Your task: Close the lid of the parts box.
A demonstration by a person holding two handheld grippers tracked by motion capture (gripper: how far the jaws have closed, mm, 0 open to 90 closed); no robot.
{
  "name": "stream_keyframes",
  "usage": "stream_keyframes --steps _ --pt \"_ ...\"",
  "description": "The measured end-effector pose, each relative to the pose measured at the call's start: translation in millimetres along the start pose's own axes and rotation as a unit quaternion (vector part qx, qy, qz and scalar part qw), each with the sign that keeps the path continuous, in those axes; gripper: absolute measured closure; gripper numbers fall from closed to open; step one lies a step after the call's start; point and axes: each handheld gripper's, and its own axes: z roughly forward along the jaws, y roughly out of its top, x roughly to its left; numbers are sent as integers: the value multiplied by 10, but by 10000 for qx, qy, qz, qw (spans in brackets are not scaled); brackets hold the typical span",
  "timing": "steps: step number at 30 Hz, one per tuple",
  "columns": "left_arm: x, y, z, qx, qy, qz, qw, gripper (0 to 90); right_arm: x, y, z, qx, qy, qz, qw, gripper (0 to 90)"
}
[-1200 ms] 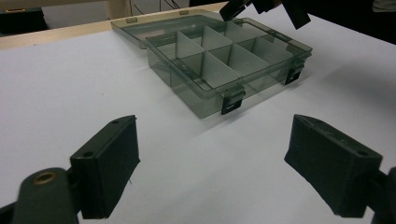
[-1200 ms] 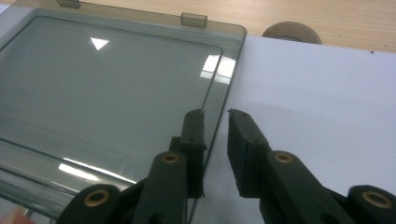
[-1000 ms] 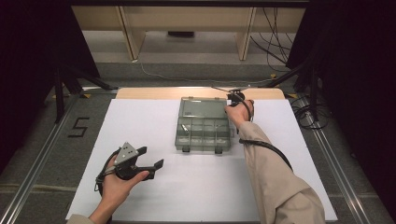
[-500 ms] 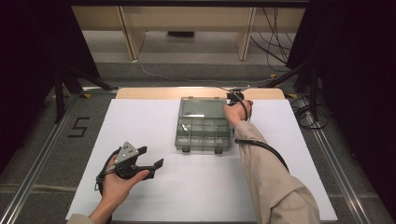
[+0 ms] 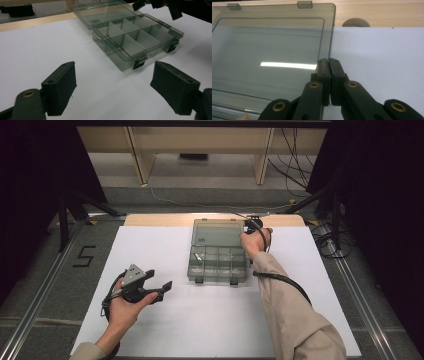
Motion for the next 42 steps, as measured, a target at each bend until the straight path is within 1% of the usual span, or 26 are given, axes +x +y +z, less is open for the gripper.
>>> stream_keyframes --steps 1,3,4,9,11,13,14,15,16,18,19,22,24,25,26,27,28,29,31,33,34,35,37,38,39,42 --pt "26 37 28 8 36 4 10000 208 5 10 -25 39 2 14 10000 891" --pt "89 130 96 0 101 9 9999 220 -10 12 -34 -66 10 -138 9999 892" --pt "125 184 136 4 105 -20 9999 228 9 11 -45 -79 -8 -25 10000 893" --pt "301 501 396 76 176 -130 9997 302 1 7 -82 -122 13 -166 9998 894" --pt "345 641 522 115 179 -134 9997 336 13 -1 -86 -126 12 -110 9999 895" --pt "379 774 662 211 208 -123 9995 361 30 -4 -97 -135 9 4 9999 895" --pt "389 833 742 248 241 -154 9993 375 4 -14 -92 -185 -14 -174 9997 895" --pt "414 891 807 386 242 -103 9989 386 -1 -25 -92 -210 9 -175 9996 895" --pt "420 938 895 360 248 -221 9988 399 4 -32 -99 -195 18 -85 9998 895" --pt "434 1031 1044 478 307 -309 9979 428 -4 -52 -109 -214 29 -50 9998 894" --pt "437 1072 1111 564 308 -315 9974 441 -19 -68 -105 -275 21 -123 9995 894" --pt "425 1162 1308 697 326 -449 9960 473 -10 -79 -132 -276 94 -21 9996 894" --pt "432 1197 1419 799 315 -575 9946 497 -12 -92 -133 -370 63 -84 9993 894" --pt "446 1202 1472 878 325 -630 9936 511 -36 -94 -117 -538 45 -267 9982 894" --pt "471 1204 1510 1056 336 -566 9922 524 -56 -94 -114 -588 77 -413 9974 894" --pt "485 1196 1558 1134 380 -595 9910 534 -25 -102 -127 -574 96 -202 9981 894" --pt "498 1182 1603 1188 384 -697 9897 543 -54 -100 -119 -641 52 -413 9971 895" --pt "514 1164 1647 1218 364 -821 9885 557 -62 -106 -126 -667 110 -457 9967 895" --pt "534 1130 1725 1284 359 -1040 9856 584 -50 -117 -133 -703 84 -419 9966 895" --pt "553 1098 1787 1353 431 -1113 9836 610 -58 -127 -142 -758 117 -499 9958 895" --pt "561 1083 1816 1383 441 -1144 9828 620 -47 -135 -147 -755 109 -433 9961 895" --pt "561 1073 1839 1403 469 -1165 9821 631 -35 -136 -157 -765 133 -358 9963 896" --pt "549 1069 1879 1437 473 -1060 9828 648 -47 -144 -162 -815 112 -500 9954 896" --pt "537 1070 1898 1440 470 -1048 9829 651 -41 -142 -174 -803 113 -483 9955 897" --pt "528 1070 1916 1439 462 -1069 9827 656 -19 -141 -171 -865 130 -347 9956 897" --pt "515 1065 1963 1441 453 -1170 9816 689 -15 -149 -180 -935 137 -371 9948 898"
